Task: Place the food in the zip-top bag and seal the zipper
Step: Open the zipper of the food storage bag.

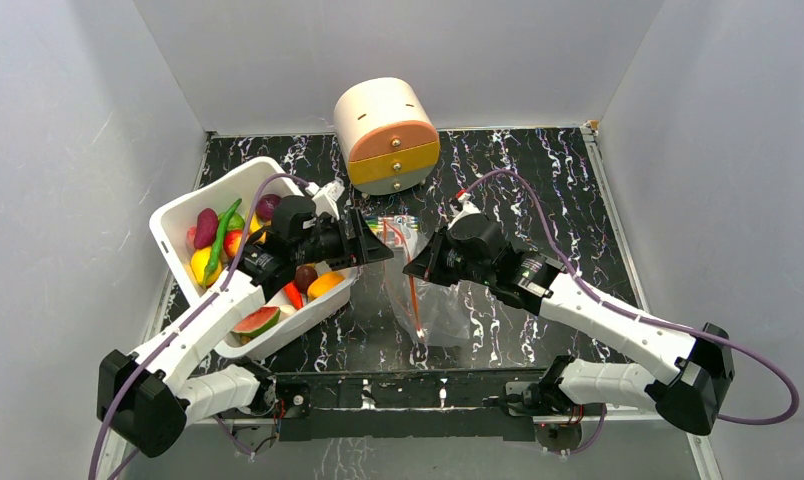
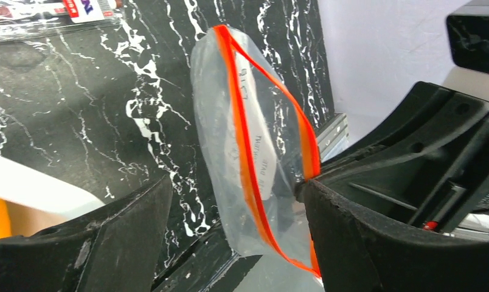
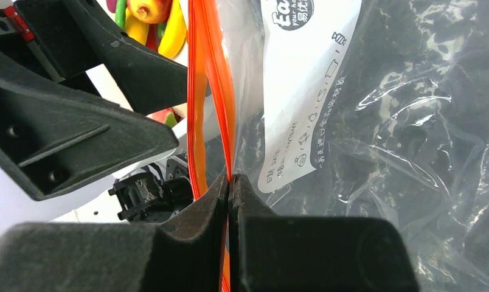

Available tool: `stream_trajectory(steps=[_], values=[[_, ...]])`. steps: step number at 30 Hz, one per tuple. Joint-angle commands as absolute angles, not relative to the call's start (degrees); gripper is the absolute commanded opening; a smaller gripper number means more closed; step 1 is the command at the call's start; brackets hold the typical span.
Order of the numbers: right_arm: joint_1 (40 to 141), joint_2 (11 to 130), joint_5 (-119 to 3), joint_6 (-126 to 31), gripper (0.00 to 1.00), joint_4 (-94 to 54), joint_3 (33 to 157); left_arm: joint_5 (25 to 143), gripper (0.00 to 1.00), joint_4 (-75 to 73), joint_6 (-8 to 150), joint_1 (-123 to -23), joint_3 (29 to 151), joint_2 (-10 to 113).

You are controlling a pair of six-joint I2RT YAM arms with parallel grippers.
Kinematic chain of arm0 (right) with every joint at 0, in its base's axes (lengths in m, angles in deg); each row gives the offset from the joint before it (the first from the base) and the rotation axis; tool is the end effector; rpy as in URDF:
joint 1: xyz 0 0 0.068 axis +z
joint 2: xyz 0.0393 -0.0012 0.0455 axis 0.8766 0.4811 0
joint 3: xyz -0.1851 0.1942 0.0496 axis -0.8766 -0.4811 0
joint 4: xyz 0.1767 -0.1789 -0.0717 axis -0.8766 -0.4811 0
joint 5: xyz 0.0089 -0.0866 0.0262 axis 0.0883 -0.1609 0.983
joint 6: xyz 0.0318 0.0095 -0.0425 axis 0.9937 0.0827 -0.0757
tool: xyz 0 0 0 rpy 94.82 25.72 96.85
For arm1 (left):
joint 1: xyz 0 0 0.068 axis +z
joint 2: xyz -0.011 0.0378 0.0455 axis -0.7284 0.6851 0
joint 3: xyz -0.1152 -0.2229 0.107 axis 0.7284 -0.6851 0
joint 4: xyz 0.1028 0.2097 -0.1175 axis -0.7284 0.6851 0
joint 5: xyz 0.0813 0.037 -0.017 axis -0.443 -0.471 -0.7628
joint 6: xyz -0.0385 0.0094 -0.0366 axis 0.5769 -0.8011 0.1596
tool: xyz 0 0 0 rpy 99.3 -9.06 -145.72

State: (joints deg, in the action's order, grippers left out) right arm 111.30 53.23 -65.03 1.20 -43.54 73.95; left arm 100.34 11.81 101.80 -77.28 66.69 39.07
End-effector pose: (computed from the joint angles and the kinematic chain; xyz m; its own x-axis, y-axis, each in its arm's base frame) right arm 0.1586 0.1901 0.3090 -0.8372 0.2876 -0.4652 -0.1426 0.7064 0.6933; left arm 0.2071 -0.1393 0.3039 -0.7929 -0.2389 -0.5605 0.3468 0.5795 -0.7375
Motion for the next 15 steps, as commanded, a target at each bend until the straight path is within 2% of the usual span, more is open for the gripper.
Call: stream_trajectory(steps=[1,6,15], values=[[111.7,53.4,-66.5,1.4,0.00,-39.5,74.2,104.1,0.79,7.9,104.2,-77.7,66.7,37.4],[111.8,53.6,-66.3,1.5,0.00,-38.9,74.5,102.2,0.78,7.6,103.8,-77.9,65.5,36.7],[111.9,51.9,-68.3,1.0,0.00,-41.3,74.9,97.2,0.62,10.5,101.0,-78.0,65.5,39.1]])
